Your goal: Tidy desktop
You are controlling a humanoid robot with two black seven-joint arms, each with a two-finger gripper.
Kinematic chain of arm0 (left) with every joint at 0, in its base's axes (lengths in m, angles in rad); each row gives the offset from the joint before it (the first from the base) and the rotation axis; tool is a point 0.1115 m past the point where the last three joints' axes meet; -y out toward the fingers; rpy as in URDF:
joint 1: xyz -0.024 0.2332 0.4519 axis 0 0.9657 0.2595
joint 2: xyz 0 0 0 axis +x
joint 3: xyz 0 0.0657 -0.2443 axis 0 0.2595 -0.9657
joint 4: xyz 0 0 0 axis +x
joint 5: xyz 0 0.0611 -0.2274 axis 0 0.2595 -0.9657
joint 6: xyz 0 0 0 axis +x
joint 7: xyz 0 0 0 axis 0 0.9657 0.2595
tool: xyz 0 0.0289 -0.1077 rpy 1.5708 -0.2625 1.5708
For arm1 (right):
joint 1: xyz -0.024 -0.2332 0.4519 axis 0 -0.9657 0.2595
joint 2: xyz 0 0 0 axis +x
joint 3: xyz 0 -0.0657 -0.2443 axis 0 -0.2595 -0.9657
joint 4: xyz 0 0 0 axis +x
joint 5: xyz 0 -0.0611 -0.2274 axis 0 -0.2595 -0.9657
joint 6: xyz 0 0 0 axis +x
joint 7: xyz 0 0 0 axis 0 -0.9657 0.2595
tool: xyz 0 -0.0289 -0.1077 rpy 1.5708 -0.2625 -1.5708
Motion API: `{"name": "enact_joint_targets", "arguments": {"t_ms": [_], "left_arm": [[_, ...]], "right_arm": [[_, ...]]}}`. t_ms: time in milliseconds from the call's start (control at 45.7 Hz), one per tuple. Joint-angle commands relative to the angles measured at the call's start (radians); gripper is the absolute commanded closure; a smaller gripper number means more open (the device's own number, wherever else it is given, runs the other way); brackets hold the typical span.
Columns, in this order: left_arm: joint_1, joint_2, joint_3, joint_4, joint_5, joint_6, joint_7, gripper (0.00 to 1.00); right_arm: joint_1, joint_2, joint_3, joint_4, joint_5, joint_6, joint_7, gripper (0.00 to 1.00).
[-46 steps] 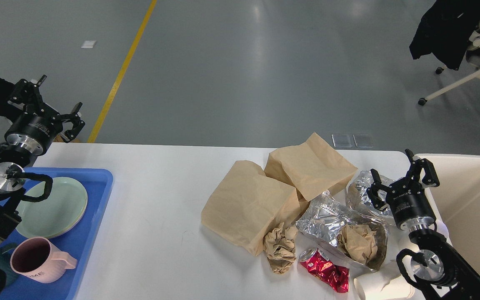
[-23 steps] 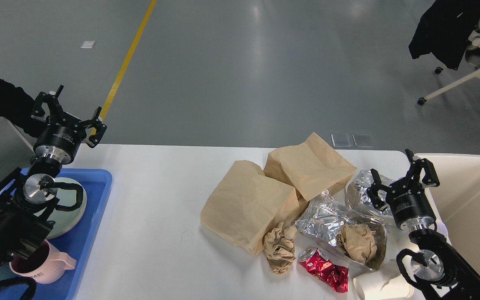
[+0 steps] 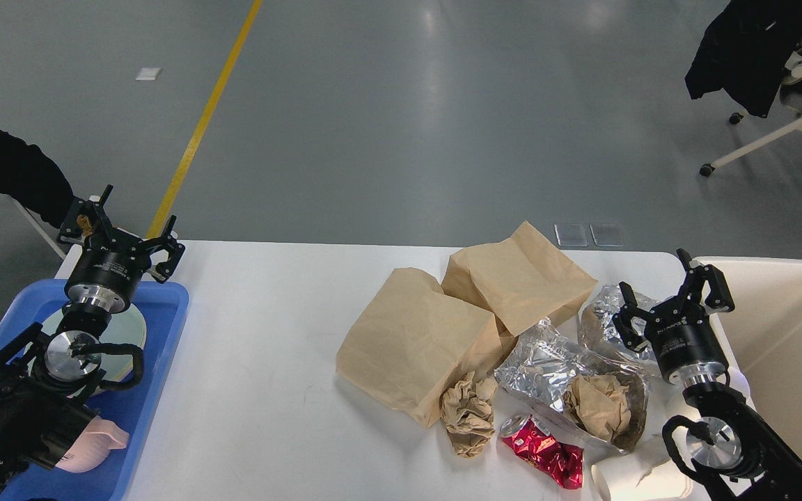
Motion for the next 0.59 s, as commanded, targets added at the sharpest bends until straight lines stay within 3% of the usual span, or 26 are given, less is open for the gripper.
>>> {"name": "enact_joint_targets", "arguments": {"t_ms": [0, 569], "left_arm": [[0.005, -0.014, 0.005, 0.001, 0.000, -0.001, 0.001, 0.04], [0.006, -0.021, -0.006, 0.001, -0.008, -0.004, -0.001, 0.04]], "right_arm": [[0.000, 0.000, 0.000, 0.000, 0.000, 0.000, 0.000, 0.00], [0.000, 0.000, 0.000, 0.000, 0.000, 0.000, 0.000, 0.00]]}}
